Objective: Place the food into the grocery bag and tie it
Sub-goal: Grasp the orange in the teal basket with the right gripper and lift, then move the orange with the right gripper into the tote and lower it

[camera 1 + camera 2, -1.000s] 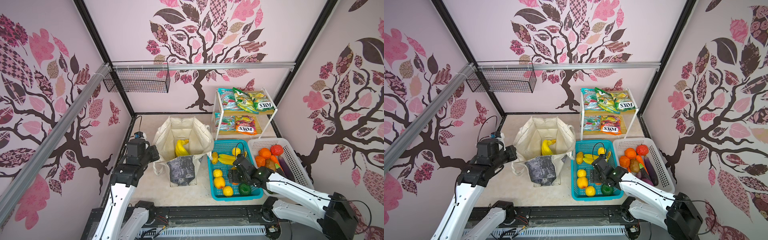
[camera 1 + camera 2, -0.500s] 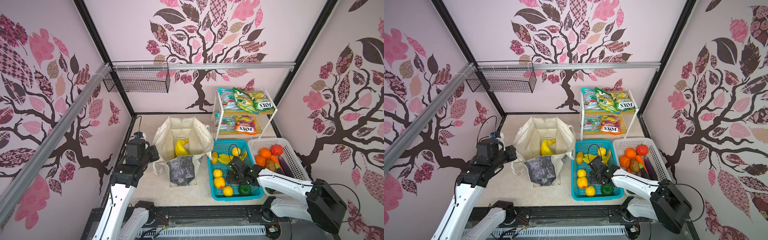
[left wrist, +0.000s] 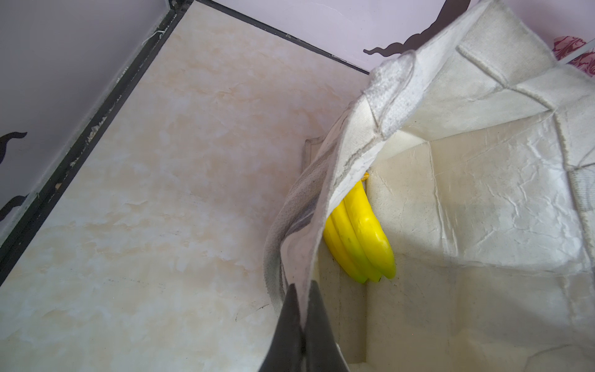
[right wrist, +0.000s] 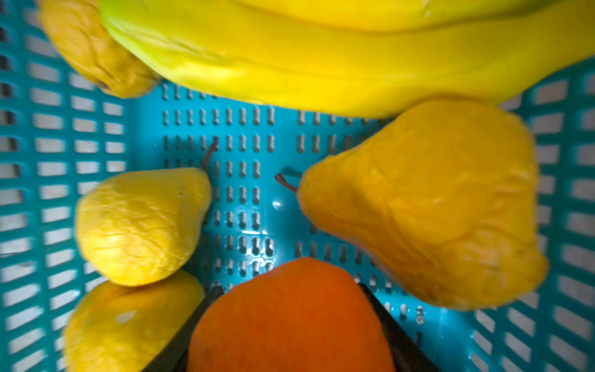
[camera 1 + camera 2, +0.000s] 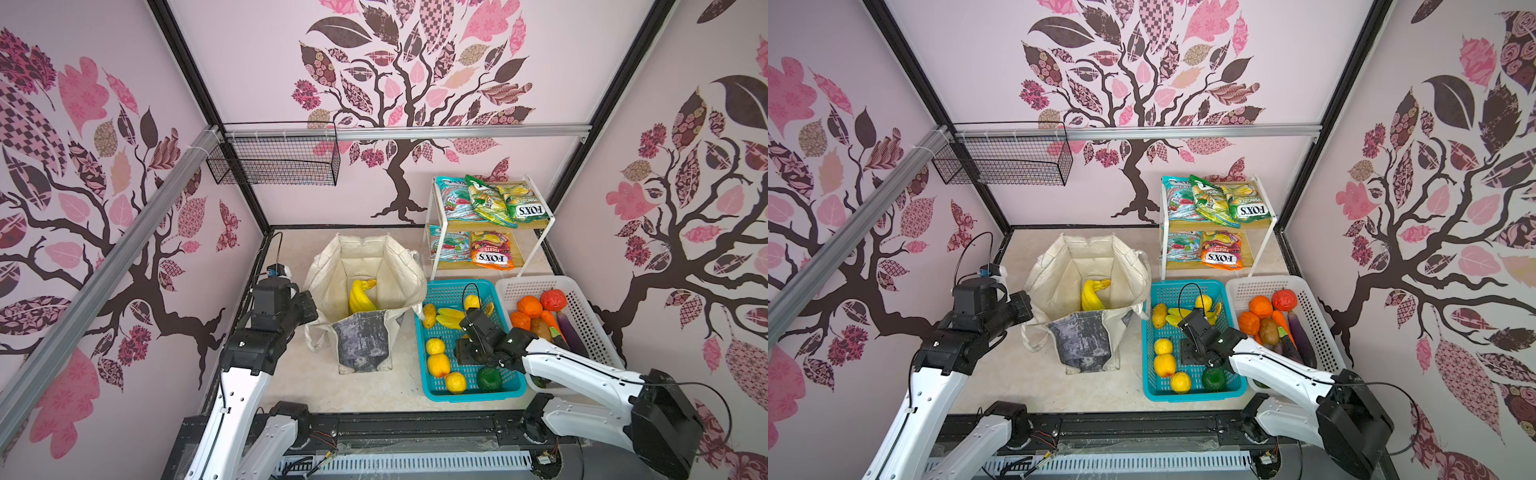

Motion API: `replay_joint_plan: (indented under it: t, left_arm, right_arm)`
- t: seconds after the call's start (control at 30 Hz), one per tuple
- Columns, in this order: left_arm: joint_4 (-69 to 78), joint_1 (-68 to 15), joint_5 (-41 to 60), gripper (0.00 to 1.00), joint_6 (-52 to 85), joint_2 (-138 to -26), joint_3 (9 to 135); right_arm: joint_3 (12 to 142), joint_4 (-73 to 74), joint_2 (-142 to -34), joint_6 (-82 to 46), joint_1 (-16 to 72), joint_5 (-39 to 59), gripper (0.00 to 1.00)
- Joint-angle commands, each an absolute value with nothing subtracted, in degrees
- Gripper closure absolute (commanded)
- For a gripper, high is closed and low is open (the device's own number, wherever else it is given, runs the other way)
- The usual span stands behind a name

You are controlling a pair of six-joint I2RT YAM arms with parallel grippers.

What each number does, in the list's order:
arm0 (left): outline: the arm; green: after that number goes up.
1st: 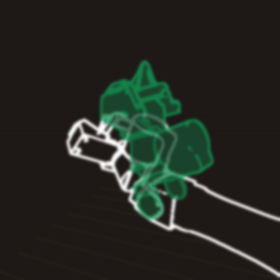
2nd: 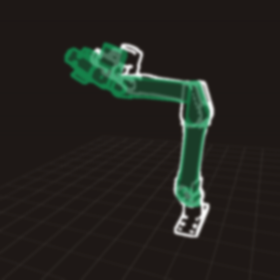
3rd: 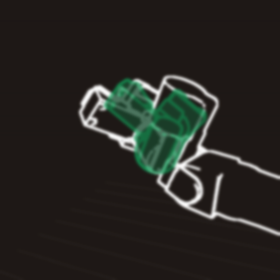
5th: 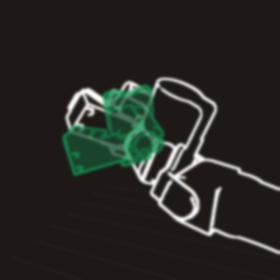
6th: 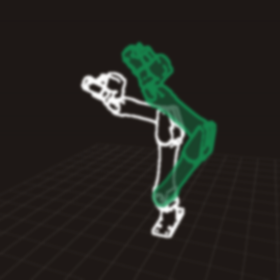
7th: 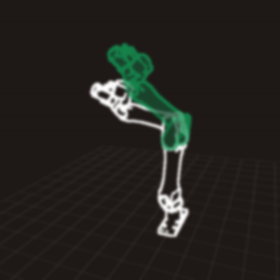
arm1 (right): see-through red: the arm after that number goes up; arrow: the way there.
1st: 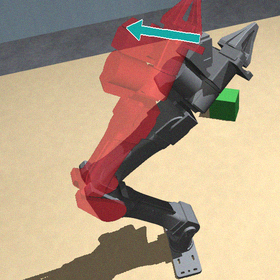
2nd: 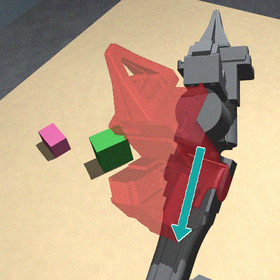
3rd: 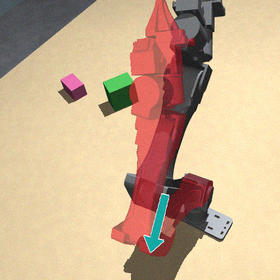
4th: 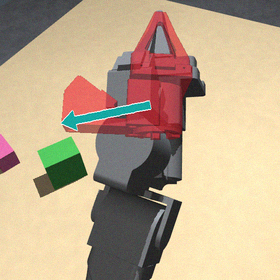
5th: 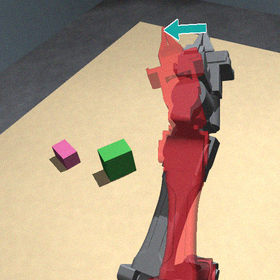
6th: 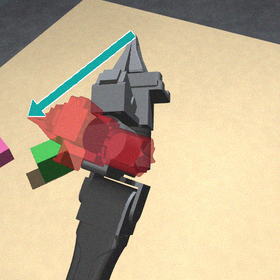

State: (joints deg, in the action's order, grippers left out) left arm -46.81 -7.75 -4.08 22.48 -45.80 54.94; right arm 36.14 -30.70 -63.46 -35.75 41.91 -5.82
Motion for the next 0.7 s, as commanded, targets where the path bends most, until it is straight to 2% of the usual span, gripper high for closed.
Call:
replay_joint_plan:
  t: [0.0, 0.3, 0.67]
  left_arm:
    - [-45.4, -7.5, -5.6, 1.0, 22.3, -45.2, 54.3]
    - [-45.4, -7.5, -6.1, 1.0, 22.2, -44.7, 54.3]
    - [-45.3, -7.5, -3.7, 1.0, 21.5, -45.3, 54.3]
  right_arm:
    - [41.9, -34.6, -59.4, -33.9, 41.8, -7.0, 0.42]
    - [56.0, -37.9, -59.4, -27.2, 42.0, -7.7, 0.43]
    - [78.1, -38.2, -72.5, -21.1, 49.1, -8.9, 0.43]
